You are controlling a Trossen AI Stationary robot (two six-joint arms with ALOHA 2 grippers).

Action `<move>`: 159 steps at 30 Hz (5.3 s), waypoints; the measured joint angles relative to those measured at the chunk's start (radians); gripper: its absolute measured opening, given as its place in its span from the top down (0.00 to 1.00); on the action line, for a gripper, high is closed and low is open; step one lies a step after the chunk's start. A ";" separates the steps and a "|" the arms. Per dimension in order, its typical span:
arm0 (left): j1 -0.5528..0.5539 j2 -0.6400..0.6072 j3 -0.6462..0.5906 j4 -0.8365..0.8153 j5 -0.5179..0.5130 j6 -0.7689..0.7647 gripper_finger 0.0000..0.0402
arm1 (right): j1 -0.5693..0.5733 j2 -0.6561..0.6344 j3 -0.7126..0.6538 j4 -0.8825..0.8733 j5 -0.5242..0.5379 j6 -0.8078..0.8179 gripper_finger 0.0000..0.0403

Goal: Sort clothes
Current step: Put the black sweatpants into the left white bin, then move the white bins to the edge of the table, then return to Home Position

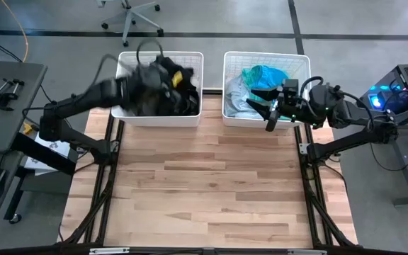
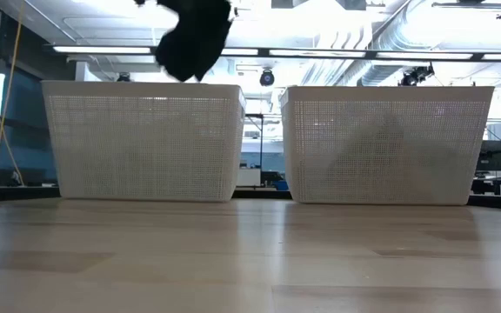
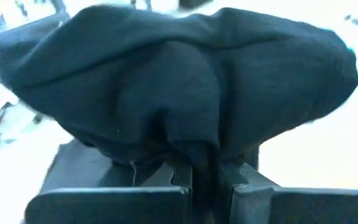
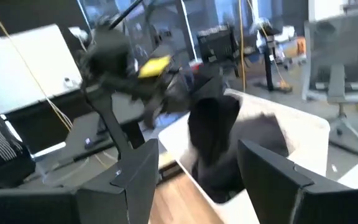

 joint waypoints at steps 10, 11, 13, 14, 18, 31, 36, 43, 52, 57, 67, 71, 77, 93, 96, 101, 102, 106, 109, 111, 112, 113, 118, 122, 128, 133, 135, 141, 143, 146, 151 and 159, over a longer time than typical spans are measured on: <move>0.532 0.056 -0.044 -0.115 0.589 0.072 0.74 | -0.119 0.001 0.001 -0.401 0.113 0.203 0.48; 0.559 0.058 -0.044 -0.121 0.629 0.084 0.70 | -0.158 0.001 0.001 -0.430 0.105 0.209 0.48; 0.593 0.055 -0.044 -0.125 0.697 0.090 0.62 | -0.244 0.008 0.001 -0.477 0.048 0.227 0.48; 0.600 0.052 -0.044 -0.136 0.716 0.090 0.59 | -0.294 0.014 0.001 -0.502 0.005 0.228 0.48; 0.592 0.047 -0.043 -0.265 0.698 0.092 0.54 | -0.477 0.074 0.001 -0.629 -0.163 0.218 0.48; 0.402 0.095 -0.205 -0.516 0.757 -0.018 0.60 | -0.626 0.371 0.001 -0.937 -0.446 0.088 0.48; 0.258 0.093 -0.270 -0.585 0.875 -0.108 0.62 | -0.532 0.400 0.001 -0.999 -0.561 0.113 0.48; 0.162 0.064 -0.211 -0.599 0.827 -0.180 0.68 | -0.429 0.334 0.001 -1.012 -0.590 0.175 0.48; 0.124 0.016 0.027 -0.607 0.681 -0.144 0.72 | -0.351 0.200 0.124 -1.006 -0.438 0.168 0.48; -0.091 -0.039 0.171 -0.552 0.860 -0.079 0.78 | -0.079 0.151 0.251 -0.930 -0.589 0.053 0.48; -0.629 0.106 0.174 -0.542 0.843 -0.383 0.96 | 0.263 0.207 -0.041 -0.776 -0.575 0.262 0.48; -0.647 0.235 0.174 -0.695 0.629 -0.374 0.99 | 0.206 0.224 -0.174 -0.751 -0.367 0.312 0.48; -0.559 0.339 0.049 -0.636 0.410 -0.261 1.00 | 0.053 0.225 -0.231 -0.763 -0.072 0.268 0.48; -0.478 0.052 -0.165 -0.719 0.107 -0.259 1.00 | 0.158 0.060 -0.039 -0.714 -0.093 0.197 0.48; -0.489 -0.094 -0.278 -0.720 0.088 -0.241 1.00 | 0.219 0.011 -0.039 -0.707 -0.050 0.230 0.48; -0.440 -0.284 -0.442 -0.753 0.028 -0.224 1.00 | 0.262 -0.039 -0.068 -0.722 0.036 0.303 0.48; -0.426 -0.302 -0.453 -0.770 -0.004 -0.237 1.00 | 0.264 -0.040 -0.069 -0.724 0.050 0.308 0.48; -0.381 -0.314 -0.415 -0.769 0.005 -0.345 1.00 | 0.264 -0.040 -0.070 -0.707 0.013 0.323 0.48; -0.382 -0.303 -0.339 -0.763 0.110 -0.399 1.00 | 0.304 -0.054 -0.082 -0.626 -0.050 0.291 0.48; -0.400 -0.298 -0.295 -0.730 0.225 -0.450 1.00 | 0.350 -0.102 -0.119 -0.526 -0.054 0.274 0.50; -0.417 -0.301 -0.283 -0.693 0.264 -0.482 1.00 | 0.370 -0.138 -0.148 -0.482 -0.056 0.282 0.51; -0.441 -0.311 -0.281 -0.651 0.278 -0.510 1.00 | 0.391 -0.178 -0.182 -0.440 -0.053 0.302 0.54; -0.592 -0.364 -0.318 -0.451 0.149 -0.644 1.00 | 0.542 -0.404 -0.394 -0.252 0.066 0.401 0.77; -0.652 -0.370 -0.346 -0.336 0.056 -0.715 1.00 | 0.659 -0.571 -0.552 -0.091 0.163 0.294 0.97; -0.663 -0.354 -0.347 -0.285 0.064 -0.785 1.00 | 0.717 -0.754 -0.886 0.208 0.046 0.327 0.98; -0.663 -0.352 -0.347 -0.284 0.056 -0.871 1.00 | 0.640 -0.753 -1.152 0.625 -0.027 0.267 1.00; -0.663 -0.352 -0.347 -0.284 0.041 -0.896 1.00 | 0.565 -0.759 -1.210 0.693 -0.035 0.241 1.00; -0.663 -0.352 -0.347 -0.284 0.038 -0.939 1.00 | 0.262 -0.790 -1.278 0.750 -0.296 0.199 1.00; -0.663 -0.351 -0.347 -0.285 0.038 -0.937 1.00 | 0.165 -0.789 -1.278 0.747 -0.409 0.192 1.00; -0.662 -0.352 -0.347 -0.302 0.037 -0.857 1.00 | 0.047 -0.789 -1.278 0.706 -0.538 0.148 1.00; -0.662 -0.349 -0.347 -0.292 0.024 -0.853 1.00 | -0.075 -0.789 -1.278 0.571 -0.591 0.112 1.00; -0.699 -0.333 -0.347 -0.287 0.008 -0.853 1.00 | -0.104 -0.788 -1.318 0.565 -0.560 0.034 1.00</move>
